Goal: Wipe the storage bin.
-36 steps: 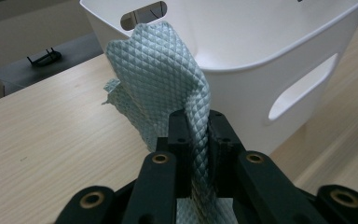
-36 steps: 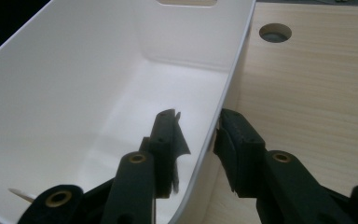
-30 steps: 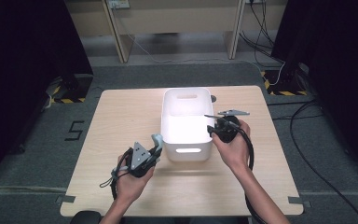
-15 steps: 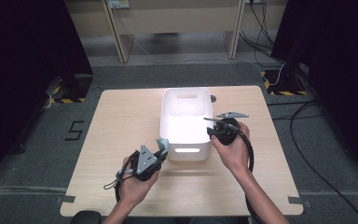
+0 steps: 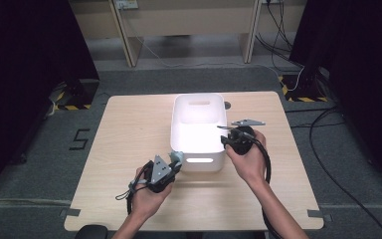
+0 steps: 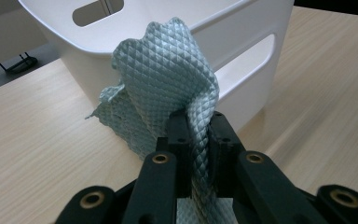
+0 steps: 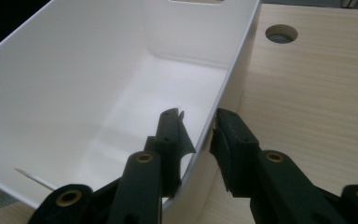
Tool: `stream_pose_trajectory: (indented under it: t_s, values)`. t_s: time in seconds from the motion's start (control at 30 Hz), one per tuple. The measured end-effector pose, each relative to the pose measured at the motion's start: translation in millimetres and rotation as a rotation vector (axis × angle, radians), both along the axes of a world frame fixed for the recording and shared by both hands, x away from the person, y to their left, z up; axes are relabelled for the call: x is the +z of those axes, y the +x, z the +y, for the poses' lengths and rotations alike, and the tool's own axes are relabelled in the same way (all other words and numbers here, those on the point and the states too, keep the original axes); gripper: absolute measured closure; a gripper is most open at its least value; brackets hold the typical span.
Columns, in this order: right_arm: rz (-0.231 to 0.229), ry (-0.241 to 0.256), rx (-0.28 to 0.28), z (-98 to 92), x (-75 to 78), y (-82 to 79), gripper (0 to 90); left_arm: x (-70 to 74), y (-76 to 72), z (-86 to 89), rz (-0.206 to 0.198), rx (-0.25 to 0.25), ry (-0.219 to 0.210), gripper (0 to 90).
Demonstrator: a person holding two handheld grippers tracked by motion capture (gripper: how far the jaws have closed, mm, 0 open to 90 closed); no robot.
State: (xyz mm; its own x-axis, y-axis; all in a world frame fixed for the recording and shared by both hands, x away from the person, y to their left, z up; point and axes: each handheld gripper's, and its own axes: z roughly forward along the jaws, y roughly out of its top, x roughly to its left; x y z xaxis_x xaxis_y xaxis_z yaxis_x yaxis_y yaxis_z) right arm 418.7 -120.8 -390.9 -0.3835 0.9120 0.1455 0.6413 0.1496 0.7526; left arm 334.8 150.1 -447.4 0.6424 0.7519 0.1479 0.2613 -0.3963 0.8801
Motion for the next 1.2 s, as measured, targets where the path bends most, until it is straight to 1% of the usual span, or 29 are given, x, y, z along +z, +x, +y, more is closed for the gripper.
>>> stream_pose_trajectory:
  t_s: [0.03,0.17,0.67,0.83,1.17,1.2]
  values:
    - [-0.001,-0.001,0.000,0.0,0.0,0.0,71.7,-0.8,-0.5,-0.5,0.012,0.004,-0.004,81.7]
    - [-0.001,0.001,-0.001,0.1,-0.1,-0.3,71.8,-5.1,1.2,-2.0,0.024,0.002,-0.001,81.8]
    - [-0.002,0.004,-0.003,0.4,-0.4,-0.8,71.8,-13.8,4.7,-5.1,0.049,-0.002,0.008,81.8]
    - [-0.006,0.004,-0.003,0.9,-0.7,-1.2,71.6,-19.0,6.5,-5.9,0.065,0.002,0.018,81.8]
    - [-0.007,0.002,-0.005,1.7,-0.7,-1.6,71.5,-25.9,7.9,-9.8,0.091,-0.003,0.026,81.7]
    - [-0.007,0.000,-0.004,1.7,-0.6,-1.6,71.5,-27.5,8.3,-11.0,0.096,-0.003,0.022,81.7]
